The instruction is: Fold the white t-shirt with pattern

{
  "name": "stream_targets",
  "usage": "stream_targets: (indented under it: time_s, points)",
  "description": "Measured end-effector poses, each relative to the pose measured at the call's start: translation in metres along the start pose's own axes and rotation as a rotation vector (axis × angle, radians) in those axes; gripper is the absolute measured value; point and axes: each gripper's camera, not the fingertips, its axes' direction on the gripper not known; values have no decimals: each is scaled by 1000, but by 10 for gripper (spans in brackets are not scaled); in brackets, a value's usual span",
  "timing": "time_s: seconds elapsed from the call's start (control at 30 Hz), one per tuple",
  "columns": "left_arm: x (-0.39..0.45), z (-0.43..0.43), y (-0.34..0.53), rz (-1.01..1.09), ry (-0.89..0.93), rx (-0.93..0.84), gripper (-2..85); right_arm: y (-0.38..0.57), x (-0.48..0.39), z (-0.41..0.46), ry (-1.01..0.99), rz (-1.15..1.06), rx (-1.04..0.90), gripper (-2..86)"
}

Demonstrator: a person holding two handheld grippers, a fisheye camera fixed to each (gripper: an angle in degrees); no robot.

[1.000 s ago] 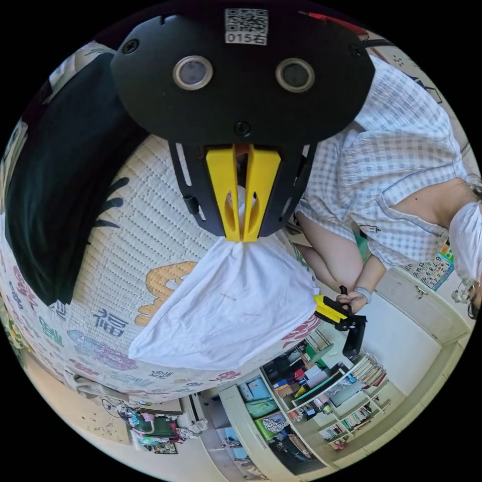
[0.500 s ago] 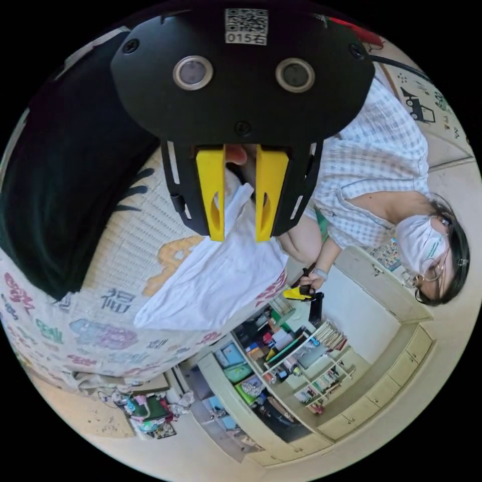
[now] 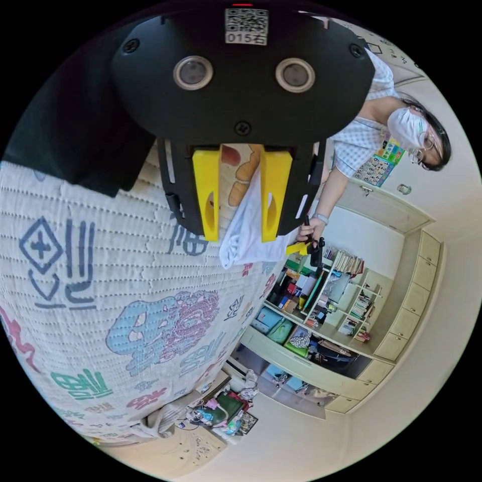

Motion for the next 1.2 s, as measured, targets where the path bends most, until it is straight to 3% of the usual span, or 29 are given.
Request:
stream_targets:
  time_s: [0.37, 0.57, 0.8, 1.13, 1.2]
  points:
    - [-16, 55, -35, 55, 63, -231, 54, -31, -10, 18, -25, -33, -108, 54]
    - [11, 22, -20, 201, 11, -101, 13, -23, -40, -4, -34, -114, 20, 37]
    - [74, -8, -13, 459, -106, 121, 7, -8, -106, -21, 131, -318, 189, 37]
    - [104, -59, 62, 672, -67, 156, 2, 74, -148, -27, 99, -486, 58, 28]
    - [110, -67, 81, 674, -127, 143, 9, 94, -158, -23, 102, -520, 49, 26]
